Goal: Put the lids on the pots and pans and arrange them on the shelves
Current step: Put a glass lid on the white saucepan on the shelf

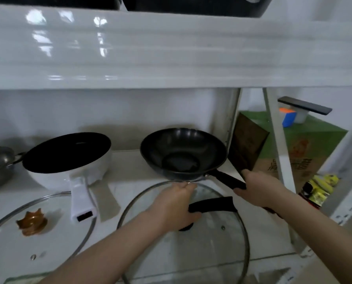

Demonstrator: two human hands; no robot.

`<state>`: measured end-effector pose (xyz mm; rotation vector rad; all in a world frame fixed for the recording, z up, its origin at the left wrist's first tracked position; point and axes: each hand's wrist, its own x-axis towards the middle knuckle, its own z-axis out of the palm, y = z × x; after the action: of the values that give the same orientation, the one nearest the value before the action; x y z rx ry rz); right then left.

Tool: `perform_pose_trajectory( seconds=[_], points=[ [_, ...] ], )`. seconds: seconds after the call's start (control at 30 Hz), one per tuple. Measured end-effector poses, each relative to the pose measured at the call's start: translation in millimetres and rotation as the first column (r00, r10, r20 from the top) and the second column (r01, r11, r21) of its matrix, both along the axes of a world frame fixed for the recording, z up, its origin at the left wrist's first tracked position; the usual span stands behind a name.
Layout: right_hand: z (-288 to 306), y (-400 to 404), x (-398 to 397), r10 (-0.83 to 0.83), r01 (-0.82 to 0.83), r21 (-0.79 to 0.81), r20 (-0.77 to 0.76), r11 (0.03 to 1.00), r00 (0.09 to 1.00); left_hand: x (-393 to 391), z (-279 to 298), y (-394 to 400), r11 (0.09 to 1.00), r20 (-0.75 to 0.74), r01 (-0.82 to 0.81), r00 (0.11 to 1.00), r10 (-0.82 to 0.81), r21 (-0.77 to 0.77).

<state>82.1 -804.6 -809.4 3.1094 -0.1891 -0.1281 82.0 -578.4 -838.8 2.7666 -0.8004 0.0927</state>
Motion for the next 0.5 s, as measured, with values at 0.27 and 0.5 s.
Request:
perform_pose_trajectory(
  seconds=[0.27,0.5],
  points=[
    [-13,2,8,-0.102,0.129,0.205,-0.139,0.97,0.985,-1,-36,-35,0.996,-0.041,-0.084,0.996,0.082,-0.041],
    [-17,4,9,-0.104,0.121,0.142,-0.125,0.982,0.987,-4,-31,-31,1.0,-0.025,-0.028,0.999,0.028,0.002]
  ],
)
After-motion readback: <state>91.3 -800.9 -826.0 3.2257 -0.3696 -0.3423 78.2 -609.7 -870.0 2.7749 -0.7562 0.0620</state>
